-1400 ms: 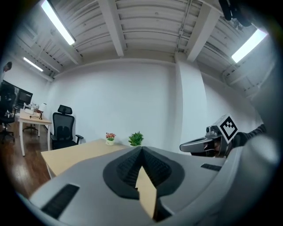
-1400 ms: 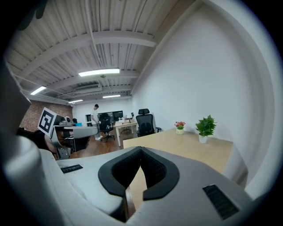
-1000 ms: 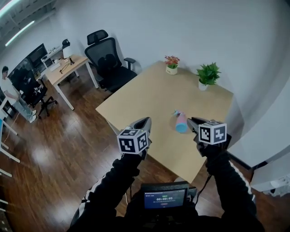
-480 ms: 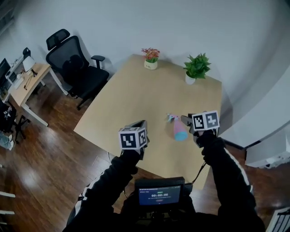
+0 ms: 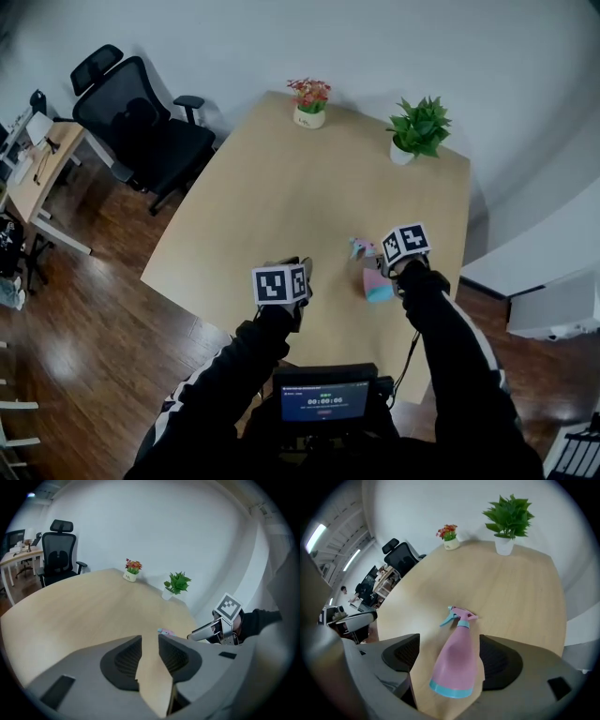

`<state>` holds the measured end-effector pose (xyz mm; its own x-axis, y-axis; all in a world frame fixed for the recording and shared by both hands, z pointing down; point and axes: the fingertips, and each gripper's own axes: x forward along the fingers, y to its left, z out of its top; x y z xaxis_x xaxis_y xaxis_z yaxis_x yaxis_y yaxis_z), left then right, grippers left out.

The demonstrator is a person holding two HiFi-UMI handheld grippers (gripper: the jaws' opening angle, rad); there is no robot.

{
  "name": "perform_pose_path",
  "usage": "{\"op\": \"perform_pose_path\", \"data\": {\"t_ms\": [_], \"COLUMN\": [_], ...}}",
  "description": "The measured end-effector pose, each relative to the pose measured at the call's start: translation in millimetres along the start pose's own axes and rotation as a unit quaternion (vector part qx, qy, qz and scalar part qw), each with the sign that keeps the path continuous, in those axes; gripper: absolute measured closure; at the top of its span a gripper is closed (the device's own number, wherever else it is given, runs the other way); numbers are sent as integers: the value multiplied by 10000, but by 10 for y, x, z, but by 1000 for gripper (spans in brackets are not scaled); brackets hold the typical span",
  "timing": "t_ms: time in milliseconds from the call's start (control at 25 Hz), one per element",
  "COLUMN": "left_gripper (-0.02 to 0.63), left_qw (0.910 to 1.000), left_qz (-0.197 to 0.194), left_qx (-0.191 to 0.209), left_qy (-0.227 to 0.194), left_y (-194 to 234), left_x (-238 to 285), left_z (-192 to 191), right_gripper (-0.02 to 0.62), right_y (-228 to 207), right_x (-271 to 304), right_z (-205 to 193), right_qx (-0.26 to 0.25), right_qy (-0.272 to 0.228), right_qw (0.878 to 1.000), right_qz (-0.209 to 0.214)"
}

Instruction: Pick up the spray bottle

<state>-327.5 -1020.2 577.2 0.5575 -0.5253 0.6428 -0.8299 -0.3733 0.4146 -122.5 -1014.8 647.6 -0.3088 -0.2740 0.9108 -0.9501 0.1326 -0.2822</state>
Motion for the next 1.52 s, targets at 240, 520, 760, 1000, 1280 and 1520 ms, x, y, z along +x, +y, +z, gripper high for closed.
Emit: {"op": "perform_pose_path", "data": {"t_ms": [240,520,760,1000,1280,1520], "left_gripper": [485,485,485,485,486,528], "left_qw": [9998,9993,9989,9995,9939,9631], "left_qz": [-8,-18,-101,-123,-868,-1167], "left_qx": [-4,-43,11,-65,442,1652], "left_qy": [223,376,459,280,-517,-1774], "left_y": [177,190,208,203,-137,-697], "left_x": [568,867,948,803,301,-422], "left_z": [124,164,184,202,603,1147], "right_gripper": [166,144,224,239,239,239], "right_y": [-300,-381,-381,-300,42,297], "right_x": [584,862,965,905,-128,-1392], "right_z": [107,52,66,123,717,811], "right_qx": [163,190,230,87,114,-309], "right_qy": [690,1144,1148,668,-1456,-3182], "right_qw": [9969,9921,9919,9974,9855,9403], "right_qz": [-336,-471,-501,-265,867,1165]}}
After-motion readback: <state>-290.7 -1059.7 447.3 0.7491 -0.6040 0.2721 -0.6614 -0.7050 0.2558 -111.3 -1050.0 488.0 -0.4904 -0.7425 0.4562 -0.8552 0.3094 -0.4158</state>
